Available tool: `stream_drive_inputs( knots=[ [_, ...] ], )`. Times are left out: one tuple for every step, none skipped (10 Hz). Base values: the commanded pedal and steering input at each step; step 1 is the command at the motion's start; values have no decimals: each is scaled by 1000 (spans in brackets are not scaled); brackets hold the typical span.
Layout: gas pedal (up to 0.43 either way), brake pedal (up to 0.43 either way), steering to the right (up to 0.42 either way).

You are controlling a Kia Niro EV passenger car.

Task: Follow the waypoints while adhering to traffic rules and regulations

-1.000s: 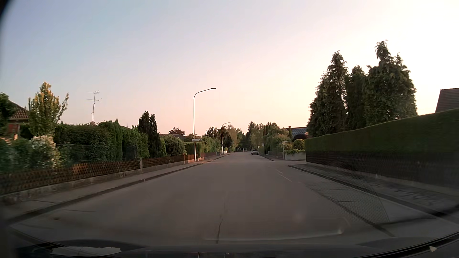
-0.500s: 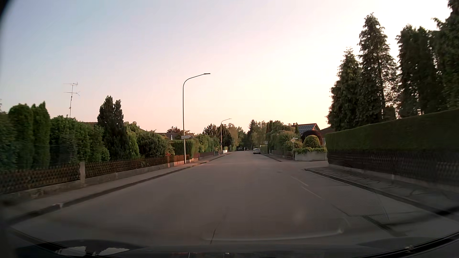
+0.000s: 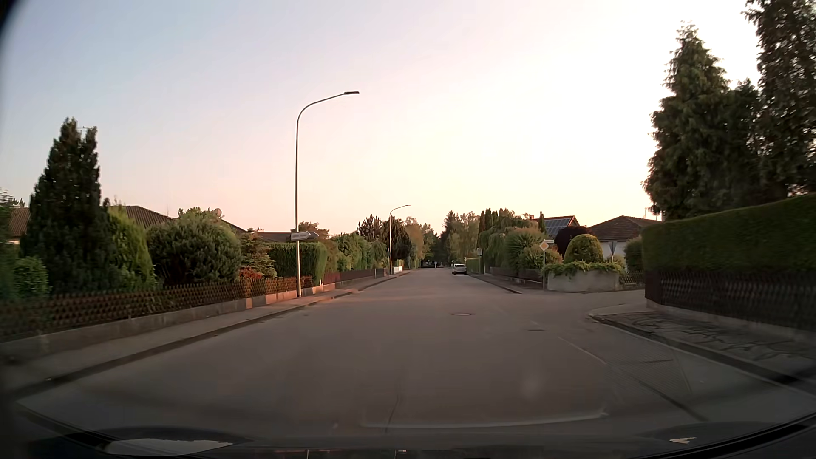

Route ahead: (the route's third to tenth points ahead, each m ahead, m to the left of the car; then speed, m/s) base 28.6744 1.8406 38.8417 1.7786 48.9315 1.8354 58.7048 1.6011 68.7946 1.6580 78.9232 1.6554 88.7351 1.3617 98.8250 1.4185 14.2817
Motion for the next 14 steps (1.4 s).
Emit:
stream_drive_inputs(
  knots=[
    [39, 12, -2],
    [47, 18, -3],
    [67, 18, -3],
    [67, 18, -3],
    [67, 18, -3],
    [67, 12, -2],
    [67, 18, -1],
    [67, 18, -1],
    [67, 18, -1],
    [67, 18, -1],
    [67, 18, 1],
    [79, 18, 2],
    [79, 18, 2],
    [79, 12, 3]
  ],
)
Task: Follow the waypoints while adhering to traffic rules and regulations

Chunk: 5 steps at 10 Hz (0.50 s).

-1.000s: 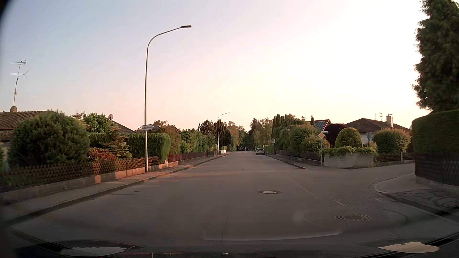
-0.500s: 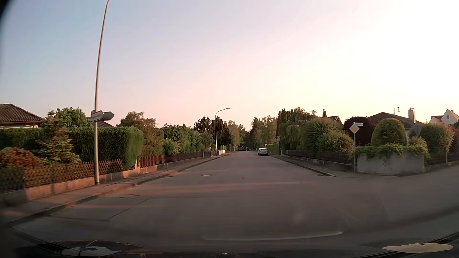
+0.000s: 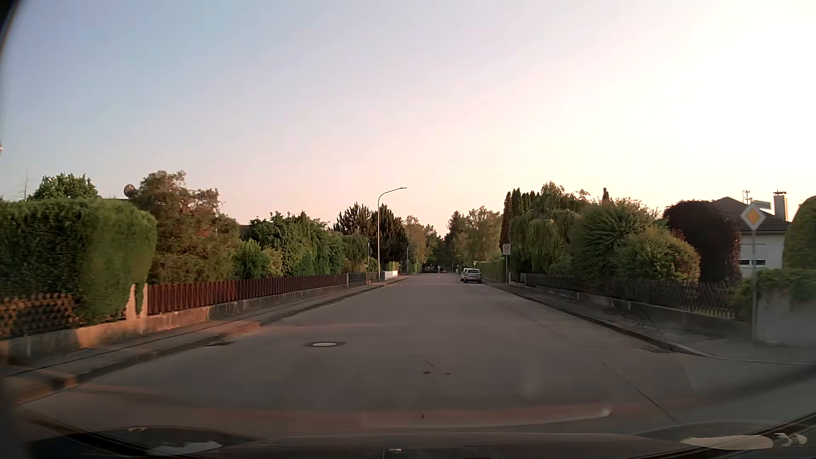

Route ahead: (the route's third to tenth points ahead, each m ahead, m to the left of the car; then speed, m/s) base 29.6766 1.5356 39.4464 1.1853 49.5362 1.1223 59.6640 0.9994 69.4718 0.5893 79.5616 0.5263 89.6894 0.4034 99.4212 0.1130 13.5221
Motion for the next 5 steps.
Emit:
stream_drive_inputs(
  knots=[
    [79, 18, 2],
    [79, 18, 2],
    [87, 12, 2],
    [87, 18, 2],
    [87, 12, 2]
  ],
)
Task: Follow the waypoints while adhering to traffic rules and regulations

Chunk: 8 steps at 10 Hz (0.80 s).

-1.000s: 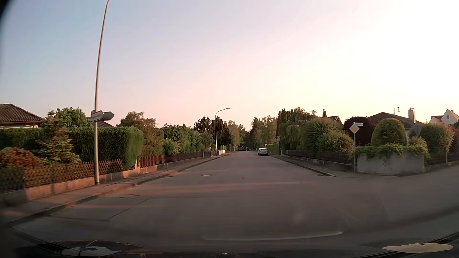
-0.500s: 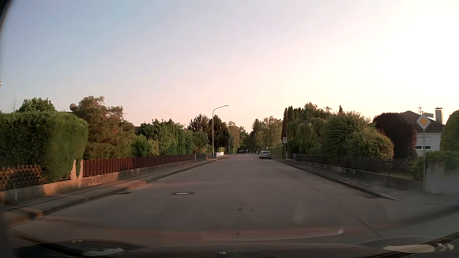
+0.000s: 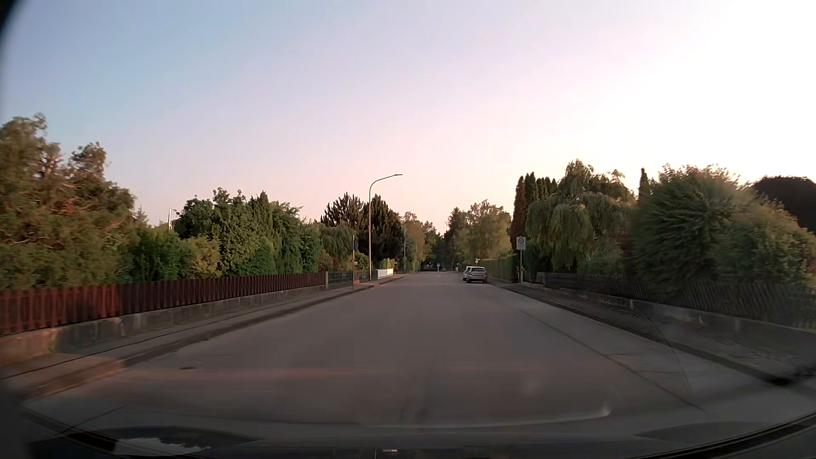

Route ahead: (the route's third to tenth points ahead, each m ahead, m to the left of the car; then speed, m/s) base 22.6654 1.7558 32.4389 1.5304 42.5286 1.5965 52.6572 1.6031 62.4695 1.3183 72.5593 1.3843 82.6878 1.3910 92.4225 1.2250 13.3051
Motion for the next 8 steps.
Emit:
stream_drive_inputs(
  knots=[
    [87, 18, 2],
    [87, 18, 3],
    [87, 18, 5],
    [87, 18, 5],
    [87, 12, 5],
    [87, 18, 4],
    [79, 18, 4],
    [79, 12, 4]
  ],
)
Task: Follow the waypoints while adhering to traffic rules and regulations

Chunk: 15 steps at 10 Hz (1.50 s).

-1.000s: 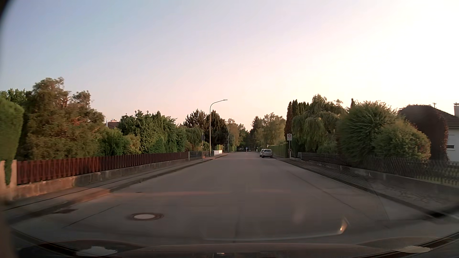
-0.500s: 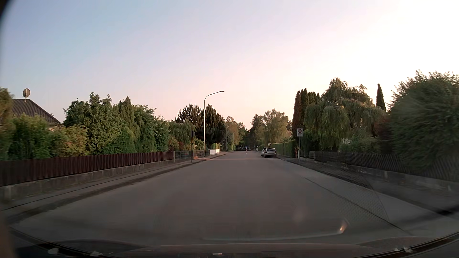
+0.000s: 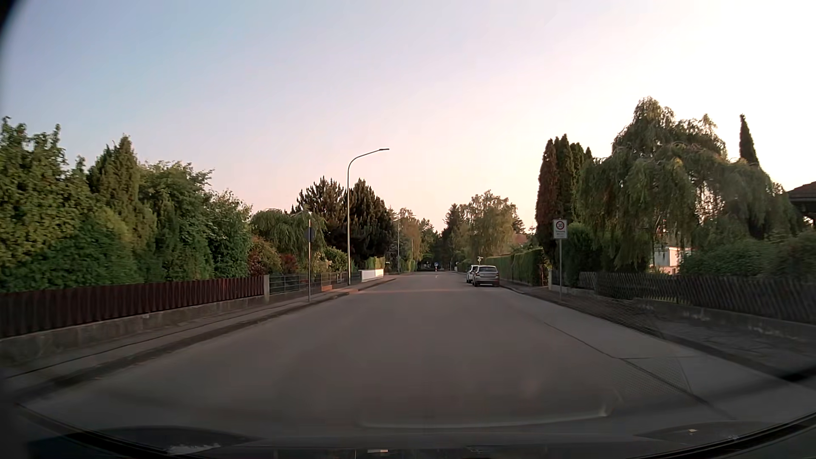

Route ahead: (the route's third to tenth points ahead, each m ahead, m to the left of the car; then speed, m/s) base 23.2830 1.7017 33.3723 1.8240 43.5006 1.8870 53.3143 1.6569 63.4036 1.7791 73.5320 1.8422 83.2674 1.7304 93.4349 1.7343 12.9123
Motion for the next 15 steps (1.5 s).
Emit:
stream_drive_inputs(
  knots=[
    [79, 18, 4],
    [79, 18, 3],
    [87, 18, 4],
    [87, 12, 3],
    [98, 18, 3],
    [98, 12, 4],
    [98, 18, 3],
    [98, 12, 4],
    [98, 12, 1],
    [98, 18, -1],
    [98, 18, -2],
    [98, 18, -2],
    [98, 18, -2],
    [98, 18, -2],
    [98, 12, -1]
  ],
)
